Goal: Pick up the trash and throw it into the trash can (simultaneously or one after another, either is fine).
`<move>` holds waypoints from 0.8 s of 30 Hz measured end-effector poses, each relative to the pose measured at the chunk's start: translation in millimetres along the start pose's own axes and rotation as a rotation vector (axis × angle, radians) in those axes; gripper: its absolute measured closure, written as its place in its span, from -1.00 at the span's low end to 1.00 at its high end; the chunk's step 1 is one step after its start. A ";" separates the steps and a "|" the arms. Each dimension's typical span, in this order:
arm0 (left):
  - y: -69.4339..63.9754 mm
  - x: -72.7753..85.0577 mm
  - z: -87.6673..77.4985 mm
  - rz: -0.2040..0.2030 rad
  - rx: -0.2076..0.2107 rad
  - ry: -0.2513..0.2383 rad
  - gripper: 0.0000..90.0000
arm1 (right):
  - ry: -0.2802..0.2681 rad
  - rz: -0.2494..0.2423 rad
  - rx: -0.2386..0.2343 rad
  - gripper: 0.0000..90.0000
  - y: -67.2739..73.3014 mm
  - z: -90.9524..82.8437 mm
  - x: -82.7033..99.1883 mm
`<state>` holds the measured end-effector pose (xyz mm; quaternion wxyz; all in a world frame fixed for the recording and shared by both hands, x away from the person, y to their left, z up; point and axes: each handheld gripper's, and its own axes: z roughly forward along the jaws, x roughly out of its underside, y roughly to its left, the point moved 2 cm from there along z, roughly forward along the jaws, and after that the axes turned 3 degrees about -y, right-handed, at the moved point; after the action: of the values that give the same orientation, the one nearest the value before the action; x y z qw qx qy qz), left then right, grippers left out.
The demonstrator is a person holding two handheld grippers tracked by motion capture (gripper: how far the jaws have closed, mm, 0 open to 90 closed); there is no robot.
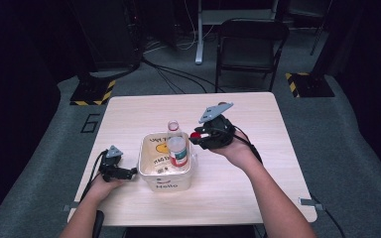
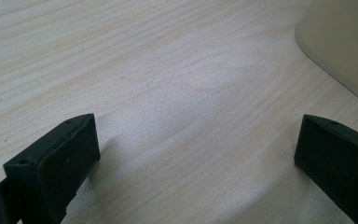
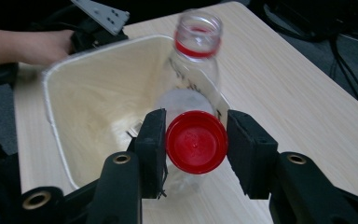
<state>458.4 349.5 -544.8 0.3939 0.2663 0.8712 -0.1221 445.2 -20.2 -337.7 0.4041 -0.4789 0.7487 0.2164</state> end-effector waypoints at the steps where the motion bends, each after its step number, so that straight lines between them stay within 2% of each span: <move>1: -0.1 0.0 0.2 -0.001 0.002 -0.002 -1.00 | 0.003 -0.006 -0.008 0.29 1.2 0.5 -2.2; 10: -0.3 0.0 0.1 -0.004 0.001 -0.001 -1.00 | 0.024 -0.068 -0.056 0.29 19.6 12.3 -24.3; 13: -0.4 0.1 0.1 -0.005 0.001 -0.001 -1.00 | 0.029 -0.088 -0.068 0.29 25.5 19.5 -27.8; 24: 0.0 0.0 0.2 0.000 0.001 -0.002 -1.00 | 0.058 -0.114 -0.136 0.29 39.3 44.6 -34.0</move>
<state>458.5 349.4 -544.9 0.3946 0.2664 0.8707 -0.1230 435.2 47.6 -338.5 0.3603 -0.5530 0.7154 0.2294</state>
